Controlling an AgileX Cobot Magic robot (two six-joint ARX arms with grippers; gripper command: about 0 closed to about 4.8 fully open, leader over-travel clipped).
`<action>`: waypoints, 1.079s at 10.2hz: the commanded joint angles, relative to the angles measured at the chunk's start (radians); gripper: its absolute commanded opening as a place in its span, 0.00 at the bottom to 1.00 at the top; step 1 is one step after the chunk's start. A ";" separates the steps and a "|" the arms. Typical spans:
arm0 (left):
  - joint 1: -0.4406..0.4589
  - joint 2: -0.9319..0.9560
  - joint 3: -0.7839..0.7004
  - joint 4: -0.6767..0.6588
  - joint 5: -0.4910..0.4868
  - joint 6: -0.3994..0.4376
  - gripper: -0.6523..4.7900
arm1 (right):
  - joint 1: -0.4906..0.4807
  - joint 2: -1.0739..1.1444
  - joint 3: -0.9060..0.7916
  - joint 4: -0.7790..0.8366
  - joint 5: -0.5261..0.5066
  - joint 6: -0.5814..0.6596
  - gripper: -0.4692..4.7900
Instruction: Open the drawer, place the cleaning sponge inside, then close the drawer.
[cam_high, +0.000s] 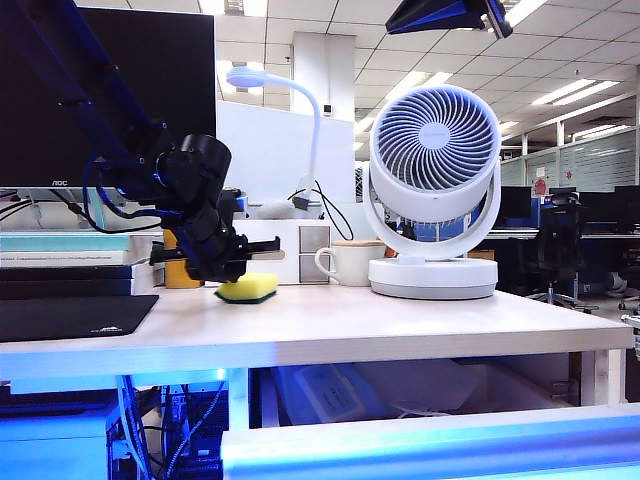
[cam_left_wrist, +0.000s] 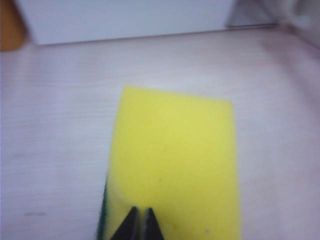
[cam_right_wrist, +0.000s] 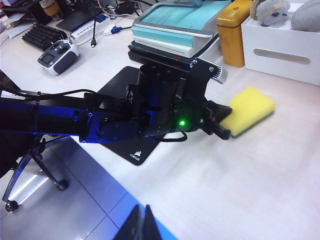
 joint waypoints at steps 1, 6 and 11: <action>0.001 -0.034 0.003 -0.024 0.137 0.026 0.16 | 0.001 -0.006 0.007 0.014 -0.005 -0.005 0.09; -0.009 -0.211 0.004 -0.324 0.812 0.061 0.15 | -0.006 -0.008 0.009 0.017 0.137 -0.003 0.09; -0.230 -0.214 0.003 -0.613 0.861 0.294 0.11 | -0.031 -0.046 0.014 0.021 0.155 0.011 0.09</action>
